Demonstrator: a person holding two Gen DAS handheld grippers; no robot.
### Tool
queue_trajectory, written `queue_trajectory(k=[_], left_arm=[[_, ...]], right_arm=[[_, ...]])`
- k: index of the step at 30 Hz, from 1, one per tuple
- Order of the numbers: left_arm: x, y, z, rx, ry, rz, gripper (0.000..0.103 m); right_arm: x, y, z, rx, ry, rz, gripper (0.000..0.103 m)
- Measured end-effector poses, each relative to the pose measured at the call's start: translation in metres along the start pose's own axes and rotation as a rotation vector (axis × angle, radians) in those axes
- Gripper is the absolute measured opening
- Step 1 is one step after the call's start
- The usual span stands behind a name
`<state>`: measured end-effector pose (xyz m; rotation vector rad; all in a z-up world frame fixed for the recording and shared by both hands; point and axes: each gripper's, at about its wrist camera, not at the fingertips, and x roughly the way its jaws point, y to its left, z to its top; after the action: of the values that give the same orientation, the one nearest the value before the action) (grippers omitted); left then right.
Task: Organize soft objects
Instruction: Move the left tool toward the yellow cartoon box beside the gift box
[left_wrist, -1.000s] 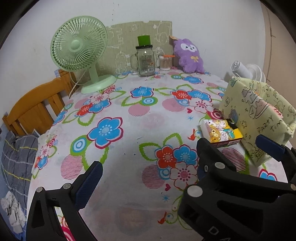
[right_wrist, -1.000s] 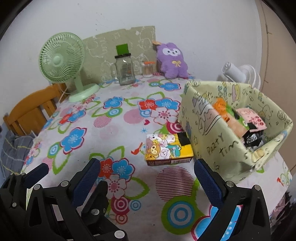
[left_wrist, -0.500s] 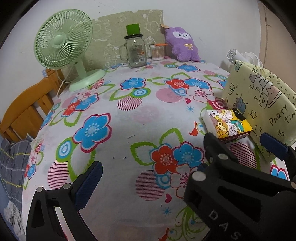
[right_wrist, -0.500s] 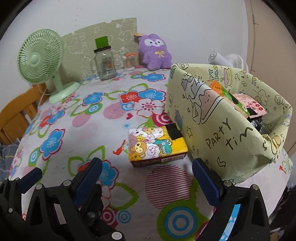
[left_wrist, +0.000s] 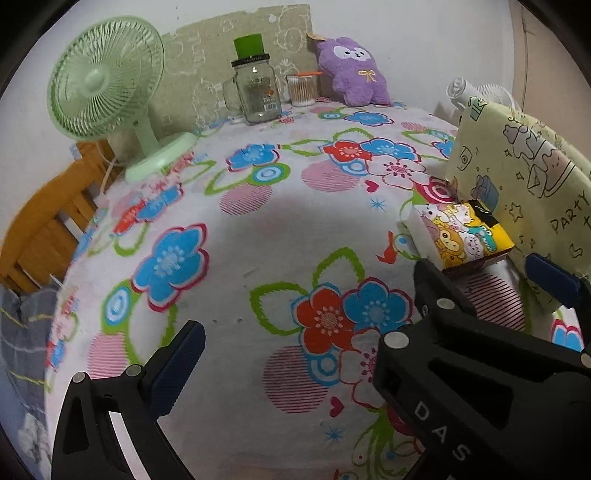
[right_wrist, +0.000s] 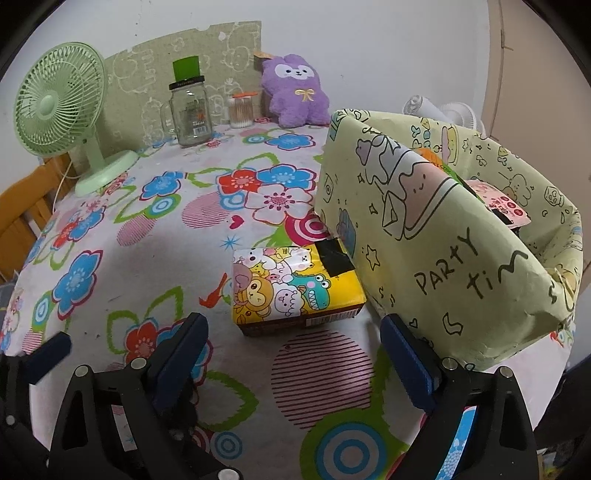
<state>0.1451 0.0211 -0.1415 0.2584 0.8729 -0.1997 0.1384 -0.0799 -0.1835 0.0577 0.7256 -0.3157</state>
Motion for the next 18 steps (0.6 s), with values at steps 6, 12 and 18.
queue_trajectory(k=[6,12,18], left_arm=[[0.0026,0.0000,0.0030,0.030,0.005,0.006,0.103],[0.0057,-0.0008,0.0071,0.049,0.006,-0.004,0.103],[0.0093,0.0018,0.0086,0.039,0.009,-0.045,0.103]], right_arm=[[0.0037,0.0011,0.0015,-0.003,0.010,-0.010,0.096],[0.0068,-0.0005,0.0038,0.009,0.022,-0.018,0.096],[0.0082,-0.0008,0.0046,0.014,0.032,-0.023,0.091]])
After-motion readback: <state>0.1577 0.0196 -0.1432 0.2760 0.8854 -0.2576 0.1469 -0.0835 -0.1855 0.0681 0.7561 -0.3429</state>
